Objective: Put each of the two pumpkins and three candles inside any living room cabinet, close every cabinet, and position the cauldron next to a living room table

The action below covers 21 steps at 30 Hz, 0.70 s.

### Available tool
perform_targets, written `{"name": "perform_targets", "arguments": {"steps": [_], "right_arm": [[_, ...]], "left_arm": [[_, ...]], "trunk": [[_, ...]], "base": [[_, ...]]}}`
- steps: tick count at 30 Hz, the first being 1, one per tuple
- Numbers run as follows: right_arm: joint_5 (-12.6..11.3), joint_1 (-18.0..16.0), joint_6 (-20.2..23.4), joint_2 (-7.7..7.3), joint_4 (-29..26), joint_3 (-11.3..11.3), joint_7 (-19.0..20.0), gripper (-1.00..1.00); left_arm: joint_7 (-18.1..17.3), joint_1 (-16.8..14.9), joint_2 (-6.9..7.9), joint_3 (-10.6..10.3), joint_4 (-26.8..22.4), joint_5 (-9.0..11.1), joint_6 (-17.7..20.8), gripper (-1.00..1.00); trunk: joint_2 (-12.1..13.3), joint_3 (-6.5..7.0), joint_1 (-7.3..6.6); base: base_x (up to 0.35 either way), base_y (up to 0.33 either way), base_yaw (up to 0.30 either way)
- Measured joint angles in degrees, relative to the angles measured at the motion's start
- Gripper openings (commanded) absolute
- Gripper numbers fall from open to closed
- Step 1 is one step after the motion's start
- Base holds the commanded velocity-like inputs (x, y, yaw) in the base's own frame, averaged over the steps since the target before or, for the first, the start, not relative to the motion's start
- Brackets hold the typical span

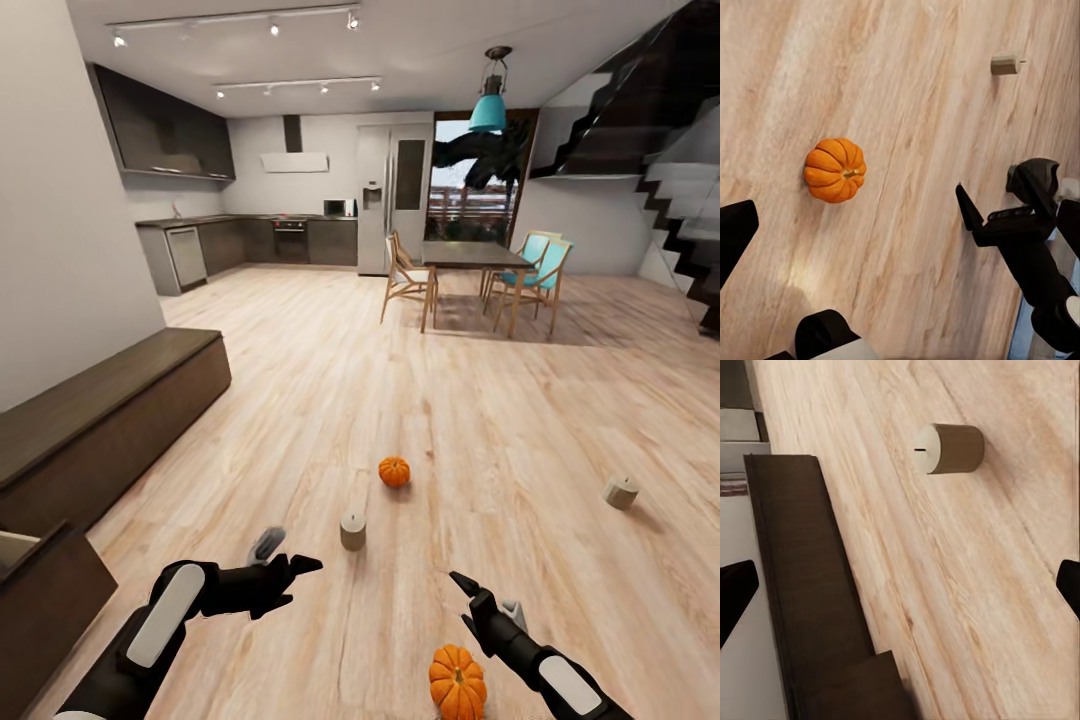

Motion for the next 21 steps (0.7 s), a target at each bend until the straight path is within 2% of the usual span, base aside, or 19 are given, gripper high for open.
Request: {"name": "perform_targets", "arguments": {"steps": [9, 17, 21], "right_arm": [[0.1, 0.0, 0.0, 0.00, 0.1, 0.0, -0.1, 1.00], [0.1, 0.0, -0.8, 0.06, 0.1, 0.0, -0.1, 1.00], [0.2, 0.0, -1.0, 0.08, 0.1, 0.0, -0.1, 1.00]], "left_arm": [[0.0, 0.0, 0.05, 0.0, 0.0, 0.0, 0.0, 1.00], [0.0, 0.0, 0.02, 0.0, 0.0, 0.0, 0.0, 1.00], [0.0, 0.0, 0.04, 0.0, 0.0, 0.0, 0.0, 1.00]], "trunk": [[0.0, 0.00, -0.02], [0.0, 0.00, -0.03], [0.0, 0.00, 0.00]], "base": [[0.079, 0.007, -0.281], [0.242, 0.151, -0.271], [0.071, 0.067, -0.215]]}}
